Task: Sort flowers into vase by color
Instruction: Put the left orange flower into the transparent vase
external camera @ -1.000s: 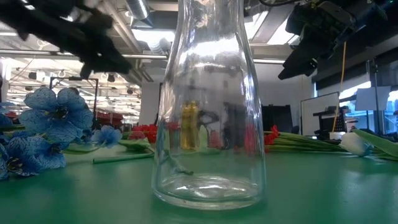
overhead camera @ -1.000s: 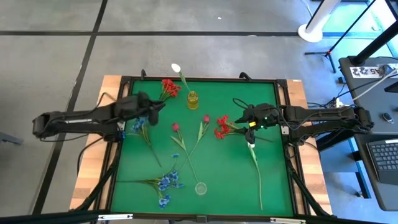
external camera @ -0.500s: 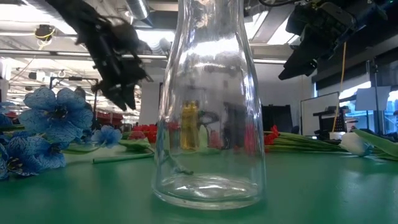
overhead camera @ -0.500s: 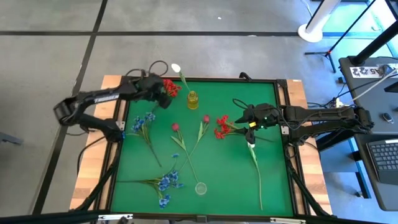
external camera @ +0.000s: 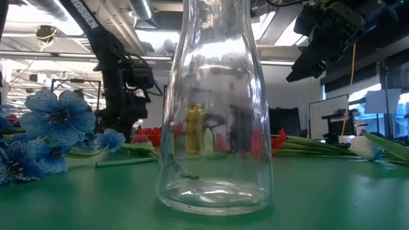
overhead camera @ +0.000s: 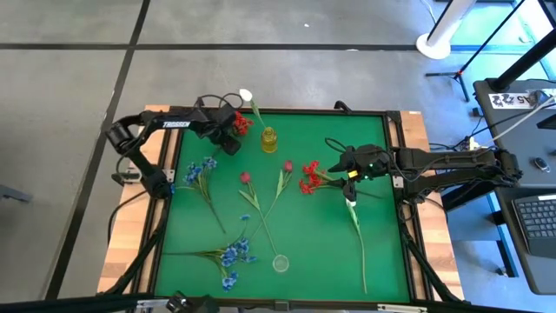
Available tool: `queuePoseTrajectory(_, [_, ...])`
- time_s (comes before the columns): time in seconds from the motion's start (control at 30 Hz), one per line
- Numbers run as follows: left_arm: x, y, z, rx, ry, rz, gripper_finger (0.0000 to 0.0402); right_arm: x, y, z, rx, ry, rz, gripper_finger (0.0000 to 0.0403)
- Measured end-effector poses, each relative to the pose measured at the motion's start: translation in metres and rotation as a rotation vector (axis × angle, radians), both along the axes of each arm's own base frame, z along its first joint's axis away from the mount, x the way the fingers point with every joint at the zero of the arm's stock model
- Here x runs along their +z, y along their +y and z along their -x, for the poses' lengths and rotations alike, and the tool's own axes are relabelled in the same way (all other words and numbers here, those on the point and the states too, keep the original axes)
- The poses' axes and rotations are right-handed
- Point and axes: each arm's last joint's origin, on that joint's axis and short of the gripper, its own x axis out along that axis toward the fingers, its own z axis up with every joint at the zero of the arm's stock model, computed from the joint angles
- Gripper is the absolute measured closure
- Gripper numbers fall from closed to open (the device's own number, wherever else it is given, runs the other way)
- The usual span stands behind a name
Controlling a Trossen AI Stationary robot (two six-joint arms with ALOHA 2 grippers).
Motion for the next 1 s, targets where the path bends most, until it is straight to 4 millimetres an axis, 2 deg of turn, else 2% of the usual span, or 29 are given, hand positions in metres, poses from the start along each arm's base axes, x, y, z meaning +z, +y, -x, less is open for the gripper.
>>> queuePoseTrajectory(0.2, [-0.008,0.003,-0.001,0.005,0.028,0.01,0.0218,0.0,0.0,0.0,-0.003,0.0,-0.005,0.0178])
queuePoseTrajectory(0.3, [-0.008,0.003,-0.001,-0.009,0.03,0.009,0.0235,0.0,0.0,0.0,-0.003,-0.001,-0.006,0.0178])
queuePoseTrajectory(0.43, [-0.009,0.002,-0.001,-0.012,0.027,0.012,0.0284,0.0,0.0,0.0,-0.004,-0.001,-0.007,0.0178])
queuePoseTrajectory(0.6, [-0.009,0.003,-0.001,-0.006,0.044,-0.007,0.0374,0.0,0.0,0.0,-0.003,-0.001,-0.007,0.0178])
queuePoseTrajectory(0.67, [-0.008,0.004,-0.002,-0.006,0.045,-0.009,0.0389,0.0,0.0,0.0,-0.003,-0.001,-0.007,0.0178])
queuePoseTrajectory(0.83, [0.008,0.009,-0.005,0.0,0.078,-0.002,0.039,0.0,0.0,0.0,-0.003,-0.001,-0.007,0.0178])
queuePoseTrajectory(1.0, [0.051,0.012,-0.007,0.03,0.068,-0.145,0.0397,0.0,0.0,0.0,-0.002,-0.001,-0.007,0.0178])
